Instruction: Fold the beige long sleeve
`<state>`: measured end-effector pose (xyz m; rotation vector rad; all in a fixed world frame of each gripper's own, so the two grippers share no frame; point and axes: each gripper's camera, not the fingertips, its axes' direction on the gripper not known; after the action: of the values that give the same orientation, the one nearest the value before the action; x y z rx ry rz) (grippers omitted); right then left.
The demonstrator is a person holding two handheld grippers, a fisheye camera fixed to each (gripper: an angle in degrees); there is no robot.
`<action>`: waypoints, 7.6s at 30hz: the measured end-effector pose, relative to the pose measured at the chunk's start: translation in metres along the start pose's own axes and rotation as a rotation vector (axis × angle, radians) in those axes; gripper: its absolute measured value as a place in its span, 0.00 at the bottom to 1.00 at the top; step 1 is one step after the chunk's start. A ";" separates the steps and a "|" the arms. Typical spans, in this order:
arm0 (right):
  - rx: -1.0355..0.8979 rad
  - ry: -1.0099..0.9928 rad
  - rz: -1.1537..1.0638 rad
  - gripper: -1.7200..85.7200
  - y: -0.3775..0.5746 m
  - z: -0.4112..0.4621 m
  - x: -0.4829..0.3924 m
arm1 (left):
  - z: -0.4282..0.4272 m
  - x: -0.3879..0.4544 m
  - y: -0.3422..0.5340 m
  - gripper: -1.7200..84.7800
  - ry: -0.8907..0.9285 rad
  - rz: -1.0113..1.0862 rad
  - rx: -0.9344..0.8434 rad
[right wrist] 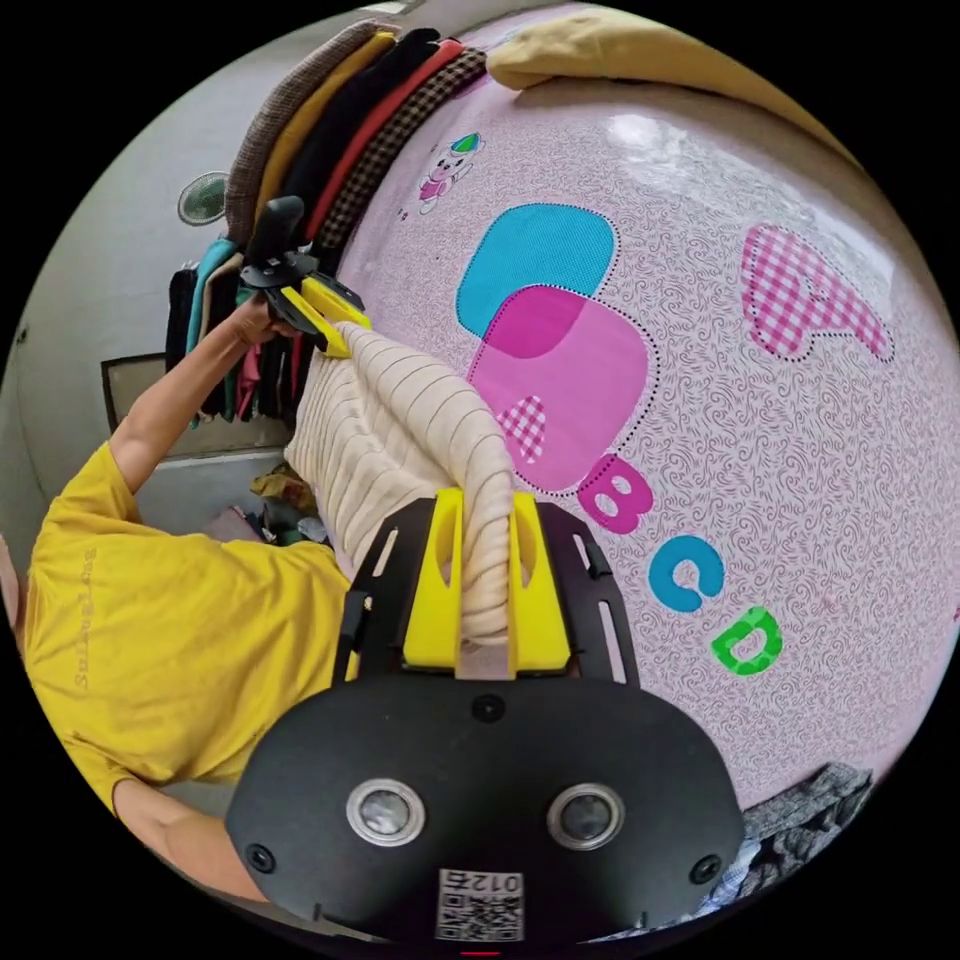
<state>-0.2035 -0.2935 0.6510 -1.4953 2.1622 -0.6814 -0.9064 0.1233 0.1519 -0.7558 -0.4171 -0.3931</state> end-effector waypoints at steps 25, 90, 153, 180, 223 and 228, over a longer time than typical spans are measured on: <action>0.457 -0.201 0.171 0.05 0.186 -0.052 -0.005 | -0.015 0.005 0.162 0.05 0.149 -0.129 0.405; 0.569 -0.303 0.302 0.13 0.325 -0.058 0.011 | -0.059 -0.082 0.383 0.11 0.247 -0.299 0.652; 0.651 -0.184 0.479 0.05 0.298 -0.047 0.026 | -0.048 -0.085 0.362 0.02 0.201 -0.415 0.695; 0.769 -0.288 0.319 0.03 0.243 -0.065 0.031 | -0.065 -0.045 0.268 0.03 0.021 -0.317 0.750; 0.530 -0.135 0.201 0.10 0.282 0.005 -0.033 | 0.056 -0.018 0.315 0.08 0.105 -0.235 0.542; 0.336 0.072 0.152 0.11 0.298 0.043 -0.046 | 0.109 -0.006 0.313 0.11 -0.084 -0.201 0.312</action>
<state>-0.3810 -0.1672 0.4387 -1.1374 2.0606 -0.9987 -0.7848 0.4109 0.0414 -0.4283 -0.6204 -0.4726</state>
